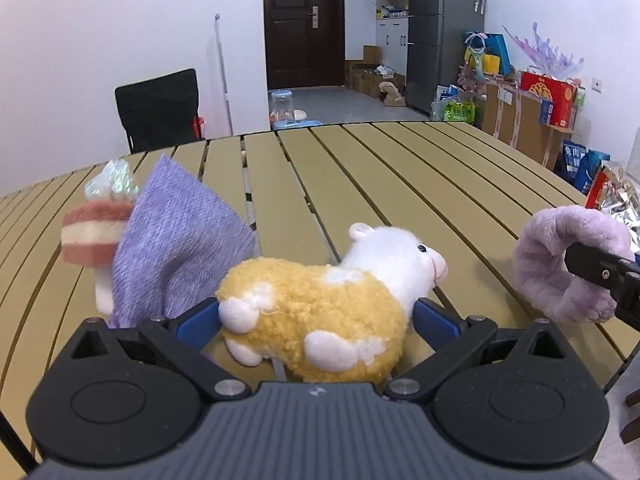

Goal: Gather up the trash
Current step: 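Grasp the yellow-and-white sheep plush with the left gripper, then carry the pink towel and sheep plush over the black bin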

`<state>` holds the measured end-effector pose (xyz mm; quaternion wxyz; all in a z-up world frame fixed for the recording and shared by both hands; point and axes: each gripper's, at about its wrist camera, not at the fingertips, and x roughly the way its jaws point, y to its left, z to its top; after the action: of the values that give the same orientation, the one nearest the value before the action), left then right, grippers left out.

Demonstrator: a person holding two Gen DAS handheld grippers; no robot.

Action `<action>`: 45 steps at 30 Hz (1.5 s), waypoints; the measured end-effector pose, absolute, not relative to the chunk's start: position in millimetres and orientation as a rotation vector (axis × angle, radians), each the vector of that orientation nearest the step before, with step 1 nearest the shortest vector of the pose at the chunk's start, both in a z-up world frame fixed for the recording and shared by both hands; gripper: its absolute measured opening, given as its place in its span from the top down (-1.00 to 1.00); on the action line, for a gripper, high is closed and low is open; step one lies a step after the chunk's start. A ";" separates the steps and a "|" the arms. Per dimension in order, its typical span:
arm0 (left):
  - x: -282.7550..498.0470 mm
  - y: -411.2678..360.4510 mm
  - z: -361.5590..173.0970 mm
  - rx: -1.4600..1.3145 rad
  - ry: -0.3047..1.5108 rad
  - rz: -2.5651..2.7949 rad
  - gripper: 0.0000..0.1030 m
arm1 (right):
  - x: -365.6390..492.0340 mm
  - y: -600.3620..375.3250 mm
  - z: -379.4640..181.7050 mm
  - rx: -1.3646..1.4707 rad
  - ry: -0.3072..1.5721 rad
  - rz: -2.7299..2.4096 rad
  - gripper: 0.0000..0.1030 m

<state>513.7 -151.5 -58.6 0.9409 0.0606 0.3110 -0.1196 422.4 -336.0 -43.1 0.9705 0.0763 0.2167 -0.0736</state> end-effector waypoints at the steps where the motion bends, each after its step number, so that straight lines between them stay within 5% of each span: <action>1: 515.0 -152.6 -59.4 0.127 0.634 -0.246 -1.00 | 423.3 -335.6 -43.5 0.153 0.439 -0.146 0.40; 10: 524.6 -150.5 -63.7 0.097 0.646 -0.247 -1.00 | 425.8 -331.9 -46.6 0.141 0.443 -0.118 0.40; 19: 506.2 -151.8 -62.2 0.094 0.596 -0.243 -0.73 | 424.1 -330.7 -46.0 0.136 0.439 -0.105 0.40; 45: 398.4 -136.8 -6.1 0.106 0.433 -0.164 -0.70 | 372.6 -319.0 -22.6 0.152 0.364 -0.038 0.40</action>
<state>398.4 -136.8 -6.1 0.9720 0.0523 0.2143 -0.0811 372.6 -319.0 -22.6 0.9804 0.0754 0.1810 -0.0187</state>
